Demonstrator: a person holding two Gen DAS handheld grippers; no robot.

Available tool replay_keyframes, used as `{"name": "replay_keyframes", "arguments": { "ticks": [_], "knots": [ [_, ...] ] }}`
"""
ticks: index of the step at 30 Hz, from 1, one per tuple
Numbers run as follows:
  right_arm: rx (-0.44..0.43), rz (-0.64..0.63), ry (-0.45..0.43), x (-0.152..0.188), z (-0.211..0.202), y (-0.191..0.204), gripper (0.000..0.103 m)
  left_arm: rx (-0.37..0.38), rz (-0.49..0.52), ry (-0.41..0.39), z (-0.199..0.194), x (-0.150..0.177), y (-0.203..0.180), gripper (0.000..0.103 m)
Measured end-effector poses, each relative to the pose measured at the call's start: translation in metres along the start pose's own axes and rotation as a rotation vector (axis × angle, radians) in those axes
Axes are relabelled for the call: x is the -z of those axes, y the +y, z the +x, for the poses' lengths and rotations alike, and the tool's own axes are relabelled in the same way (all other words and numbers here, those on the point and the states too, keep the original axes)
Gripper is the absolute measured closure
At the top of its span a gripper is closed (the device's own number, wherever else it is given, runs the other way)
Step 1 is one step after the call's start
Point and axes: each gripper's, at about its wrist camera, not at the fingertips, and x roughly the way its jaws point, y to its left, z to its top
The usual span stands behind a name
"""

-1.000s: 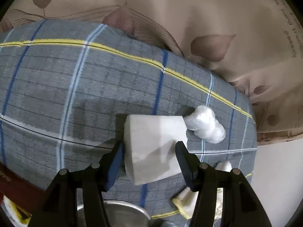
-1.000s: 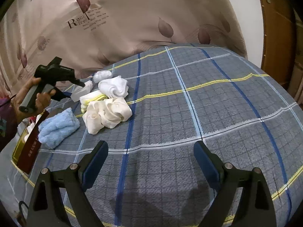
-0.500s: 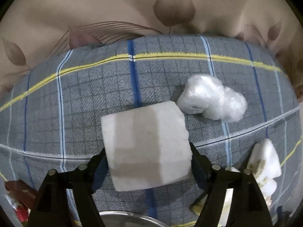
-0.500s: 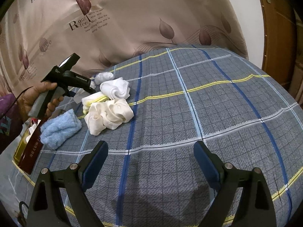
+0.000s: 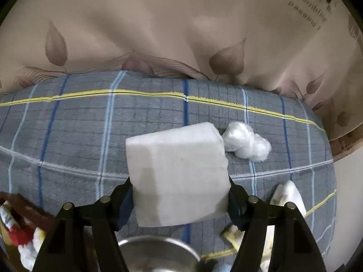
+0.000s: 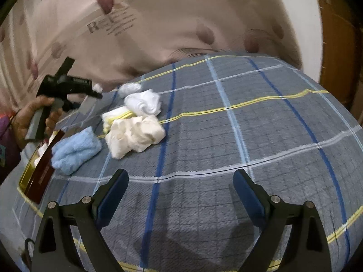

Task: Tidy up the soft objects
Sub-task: 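Carry the sponge toward the gold tin with the left gripper while the right gripper grasps the clear plastic bag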

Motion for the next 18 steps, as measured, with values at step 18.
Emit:
{"name": "replay_keyframes", "arguments": {
  "ticks": [18],
  "knots": [
    [-0.144,-0.563,0.303,-0.183,0.149,0.137,0.031,0.079,0.019,-0.036,-0.066,0.034,0.032,0.032]
  ]
}}
